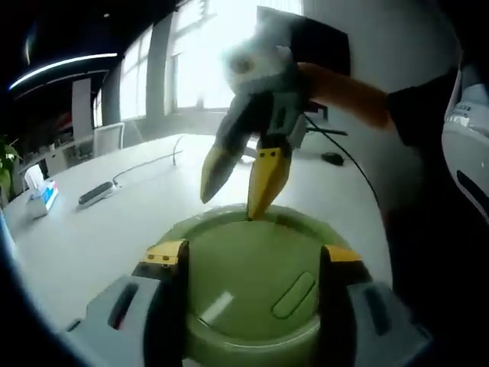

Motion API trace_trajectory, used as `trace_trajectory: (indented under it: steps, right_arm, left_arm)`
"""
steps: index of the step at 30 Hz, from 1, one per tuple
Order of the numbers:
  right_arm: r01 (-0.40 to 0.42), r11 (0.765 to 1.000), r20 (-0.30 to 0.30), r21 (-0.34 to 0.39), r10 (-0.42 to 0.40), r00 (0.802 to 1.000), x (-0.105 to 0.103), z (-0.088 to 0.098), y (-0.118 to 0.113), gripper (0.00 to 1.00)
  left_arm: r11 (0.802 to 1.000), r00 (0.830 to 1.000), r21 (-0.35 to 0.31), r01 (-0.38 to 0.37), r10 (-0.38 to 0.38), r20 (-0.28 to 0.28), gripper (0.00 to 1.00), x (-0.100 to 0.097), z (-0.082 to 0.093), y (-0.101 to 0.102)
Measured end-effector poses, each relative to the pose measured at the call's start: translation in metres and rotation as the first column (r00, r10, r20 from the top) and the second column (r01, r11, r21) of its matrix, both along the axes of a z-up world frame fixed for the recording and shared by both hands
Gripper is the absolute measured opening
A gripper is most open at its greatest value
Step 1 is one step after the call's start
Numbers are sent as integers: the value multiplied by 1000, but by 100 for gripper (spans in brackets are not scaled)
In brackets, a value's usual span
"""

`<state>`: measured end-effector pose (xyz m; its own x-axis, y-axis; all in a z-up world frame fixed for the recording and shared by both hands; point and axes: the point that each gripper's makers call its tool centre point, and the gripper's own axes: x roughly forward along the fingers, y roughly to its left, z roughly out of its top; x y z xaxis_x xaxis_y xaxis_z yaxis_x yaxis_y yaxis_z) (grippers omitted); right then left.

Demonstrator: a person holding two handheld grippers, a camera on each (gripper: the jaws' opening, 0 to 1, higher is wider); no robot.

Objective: Pick up the tomato from the tabletop place it into the food storage container close the lid and lock the latches

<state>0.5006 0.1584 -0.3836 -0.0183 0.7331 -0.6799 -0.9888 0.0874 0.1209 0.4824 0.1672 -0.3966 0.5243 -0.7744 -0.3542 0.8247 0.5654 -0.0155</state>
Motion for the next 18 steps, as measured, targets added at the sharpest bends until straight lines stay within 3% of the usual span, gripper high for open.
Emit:
trace_trajectory:
  steps: [7, 11, 18]
  right_arm:
    - [-53, 998, 36, 42, 52, 998, -28, 1, -4, 40]
    - [-117, 993, 89, -23, 119, 989, -40, -14, -3, 54]
    - [-98, 993, 129, -68, 106, 986, -38, -22, 3, 55]
  left_arm:
    - [999, 1000, -50, 12, -13, -29, 61, -7, 7, 13]
    - [999, 999, -41, -14, 13, -30, 61, -10, 10, 26]
    - [995, 998, -82, -63, 61, -30, 61, -13, 29, 48]
